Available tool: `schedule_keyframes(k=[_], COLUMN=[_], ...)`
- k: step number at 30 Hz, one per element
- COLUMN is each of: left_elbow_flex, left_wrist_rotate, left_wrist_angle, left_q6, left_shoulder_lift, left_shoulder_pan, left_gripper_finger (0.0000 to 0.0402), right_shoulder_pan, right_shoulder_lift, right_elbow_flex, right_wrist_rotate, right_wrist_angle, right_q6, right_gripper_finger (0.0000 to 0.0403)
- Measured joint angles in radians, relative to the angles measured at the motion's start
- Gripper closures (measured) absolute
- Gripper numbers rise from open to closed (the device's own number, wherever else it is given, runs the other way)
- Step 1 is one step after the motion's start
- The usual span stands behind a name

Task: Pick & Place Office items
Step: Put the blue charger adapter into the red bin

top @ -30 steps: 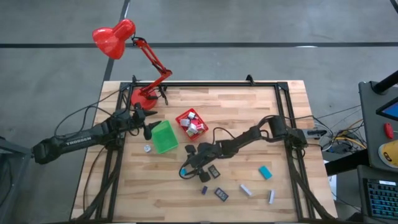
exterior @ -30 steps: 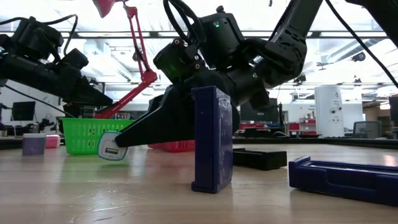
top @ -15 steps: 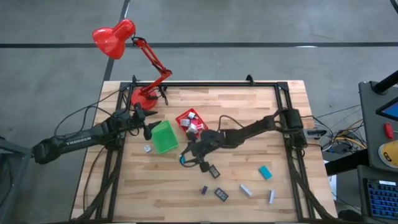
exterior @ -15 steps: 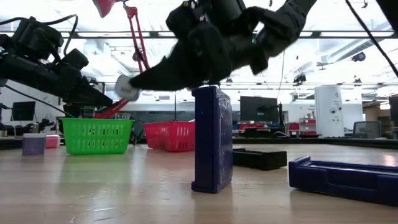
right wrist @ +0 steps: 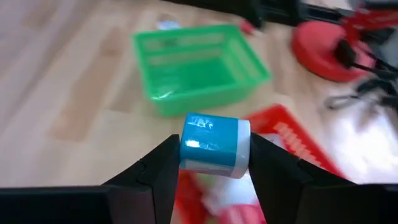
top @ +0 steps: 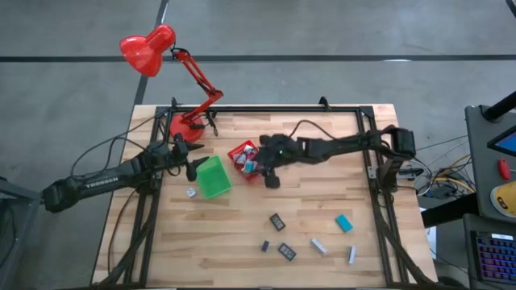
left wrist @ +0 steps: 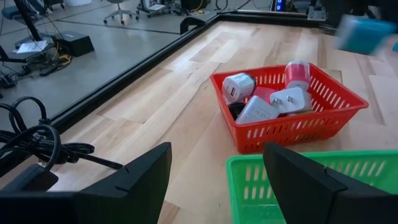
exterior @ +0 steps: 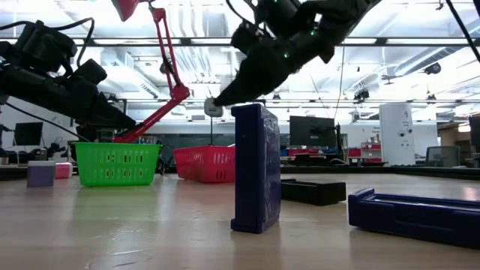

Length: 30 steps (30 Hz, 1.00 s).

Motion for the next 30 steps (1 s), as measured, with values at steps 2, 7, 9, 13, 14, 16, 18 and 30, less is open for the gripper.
schedule_keyframes(k=[2,7,9,13,14,16,18,30], left_elbow_flex=[0.000,0.000,0.000,0.000,0.000,0.000,0.000,0.000], left_wrist_rotate=[0.000,0.000,0.000,0.000,0.000,0.000,0.000,0.000], left_wrist_angle=[0.000,0.000,0.000,0.000,0.000,0.000,0.000,0.000], left_q6=[0.000,0.000,0.000,0.000,0.000,0.000,0.000,0.000], left_shoulder_lift=[0.000,0.000,0.000,0.000,0.000,0.000,0.000,-0.001], left_shoulder_pan=[0.000,0.000,0.000,0.000,0.000,0.000,0.000,0.000], left_gripper_finger=[0.0145,0.0145,0.0145,0.0145,0.0145,0.0145,0.0145,0.0145], right_shoulder_pan=[-0.031,-0.080,-0.084,-0.083,-0.082,-0.083,-0.084,-0.087], right_shoulder_lift=[0.000,0.009,0.009,0.009,0.010,0.010,0.010,0.086], right_elbow_flex=[-0.005,-0.017,-0.022,-0.026,-0.026,-0.028,-0.031,-0.107], right_wrist_rotate=[0.000,-0.004,-0.002,0.001,0.010,0.053,0.077,0.074], right_wrist_angle=[0.001,0.000,0.001,0.001,0.001,0.009,0.016,0.245], right_q6=[-0.006,0.028,0.045,0.048,0.047,0.042,0.026,0.081], right_gripper_finger=[0.0235,0.0234,0.0234,0.0234,0.0234,0.0234,0.0234,0.0234])
